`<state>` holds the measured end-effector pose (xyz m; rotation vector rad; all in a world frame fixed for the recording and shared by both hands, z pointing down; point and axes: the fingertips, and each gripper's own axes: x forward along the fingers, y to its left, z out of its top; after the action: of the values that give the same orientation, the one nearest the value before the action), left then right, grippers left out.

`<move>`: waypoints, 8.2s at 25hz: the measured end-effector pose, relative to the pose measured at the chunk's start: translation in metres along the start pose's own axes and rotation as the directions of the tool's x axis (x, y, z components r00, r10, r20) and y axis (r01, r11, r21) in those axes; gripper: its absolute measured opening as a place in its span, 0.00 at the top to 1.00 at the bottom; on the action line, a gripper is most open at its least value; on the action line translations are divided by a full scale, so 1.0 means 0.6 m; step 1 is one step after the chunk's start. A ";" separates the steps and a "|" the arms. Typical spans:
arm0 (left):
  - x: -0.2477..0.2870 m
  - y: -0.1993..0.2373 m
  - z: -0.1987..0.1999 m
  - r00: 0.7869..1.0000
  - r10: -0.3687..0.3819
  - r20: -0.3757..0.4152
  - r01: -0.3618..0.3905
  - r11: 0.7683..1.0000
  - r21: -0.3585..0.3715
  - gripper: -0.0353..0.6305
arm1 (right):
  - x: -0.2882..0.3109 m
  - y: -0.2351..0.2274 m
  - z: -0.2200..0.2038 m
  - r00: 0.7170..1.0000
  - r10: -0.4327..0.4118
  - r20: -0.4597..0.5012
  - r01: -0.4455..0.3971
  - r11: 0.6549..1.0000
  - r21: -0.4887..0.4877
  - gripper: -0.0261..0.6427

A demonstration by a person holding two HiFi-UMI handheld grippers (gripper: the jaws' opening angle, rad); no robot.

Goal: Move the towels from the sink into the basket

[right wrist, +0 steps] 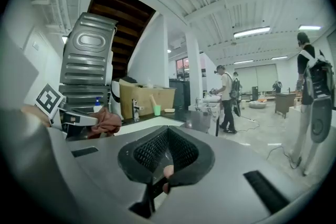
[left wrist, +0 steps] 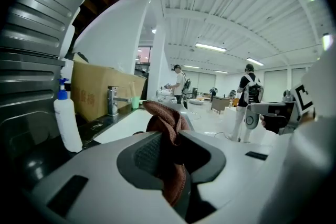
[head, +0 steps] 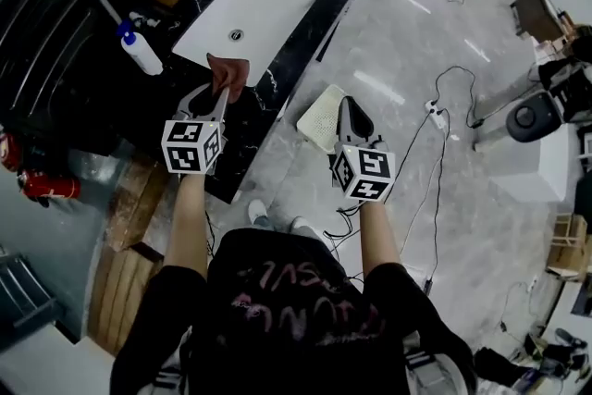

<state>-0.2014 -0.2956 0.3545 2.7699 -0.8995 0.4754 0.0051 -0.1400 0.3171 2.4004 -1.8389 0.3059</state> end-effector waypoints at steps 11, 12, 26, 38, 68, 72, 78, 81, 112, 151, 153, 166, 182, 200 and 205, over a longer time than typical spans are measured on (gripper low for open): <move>0.107 -0.108 0.035 0.971 -0.240 -0.010 0.240 0.968 0.073 0.81 | -0.069 -0.123 -0.037 0.965 -0.262 -0.028 0.263 0.964 0.047 0.94; 0.114 -0.121 0.039 0.967 -0.255 -0.010 0.255 0.964 0.083 0.81 | -0.073 -0.134 -0.041 0.961 -0.274 -0.029 0.276 0.960 0.052 0.94; 0.249 -0.355 0.075 0.931 -0.362 -0.048 0.364 0.913 0.181 0.81 | -0.082 -0.353 -0.076 0.944 -0.327 -0.050 0.331 0.937 0.113 0.94; 0.397 -0.468 0.104 0.935 -0.351 -0.043 0.353 0.917 0.189 0.81 | 0.003 -0.536 -0.102 0.958 -0.277 -0.079 0.286 0.950 0.129 0.94; 0.686 -0.456 -0.234 0.881 -0.422 -0.215 0.445 0.893 0.072 0.81 | 0.163 -0.637 -0.411 0.917 -0.325 -0.232 0.363 0.921 0.142 0.94; 0.728 -0.457 -0.304 0.875 -0.412 -0.255 0.438 0.897 0.052 0.81 | 0.185 -0.659 -0.481 0.911 -0.318 -0.263 0.362 0.922 0.136 0.94; 0.774 -0.457 -0.406 0.866 -0.394 -0.307 0.419 0.908 0.015 0.81 | 0.207 -0.680 -0.579 0.909 -0.279 -0.310 0.337 0.929 0.154 0.94; 0.805 -0.451 -0.472 0.862 -0.378 -0.338 0.401 0.916 -0.002 0.81 | 0.223 -0.691 -0.644 0.901 -0.273 -0.336 0.341 0.926 0.161 0.94; 0.958 -0.431 -0.912 0.781 -0.358 -0.513 0.426 0.905 0.017 0.61 | 0.314 -0.728 -1.060 0.879 -0.223 -0.420 0.336 0.917 0.216 0.94; 0.859 -0.448 -0.582 0.889 -0.325 -0.321 0.348 0.937 0.014 0.92 | 0.294 -0.695 -0.735 0.916 -0.255 -0.309 0.325 0.924 0.202 0.94; 0.843 -0.454 -0.541 0.896 -0.326 -0.301 0.349 0.937 0.026 0.92 | 0.285 -0.693 -0.696 0.920 -0.258 -0.294 0.323 0.925 0.201 0.94; 0.754 -0.483 -0.278 0.933 -0.321 -0.165 0.335 0.940 0.065 0.92 | 0.204 -0.716 -0.442 0.934 -0.312 -0.175 0.343 0.921 0.185 0.94; 0.613 -0.494 -0.019 0.948 -0.316 -0.021 0.316 0.938 0.141 0.92 | 0.095 -0.689 -0.182 0.938 -0.338 -0.072 0.345 0.932 0.116 0.94; 0.489 -0.485 0.164 0.952 -0.283 0.117 0.260 0.948 0.182 0.92 | 0.024 -0.649 -0.006 0.947 -0.318 0.051 0.312 0.945 0.098 0.94; 0.468 -0.491 0.189 0.945 -0.289 0.150 0.259 0.947 0.192 0.92 | 0.005 -0.653 0.017 0.942 -0.331 0.060 0.326 0.942 0.083 0.94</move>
<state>0.2169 -0.2425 0.3257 3.0686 -0.5077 0.2729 0.3846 -0.0412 0.3238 2.7451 -1.4352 0.2590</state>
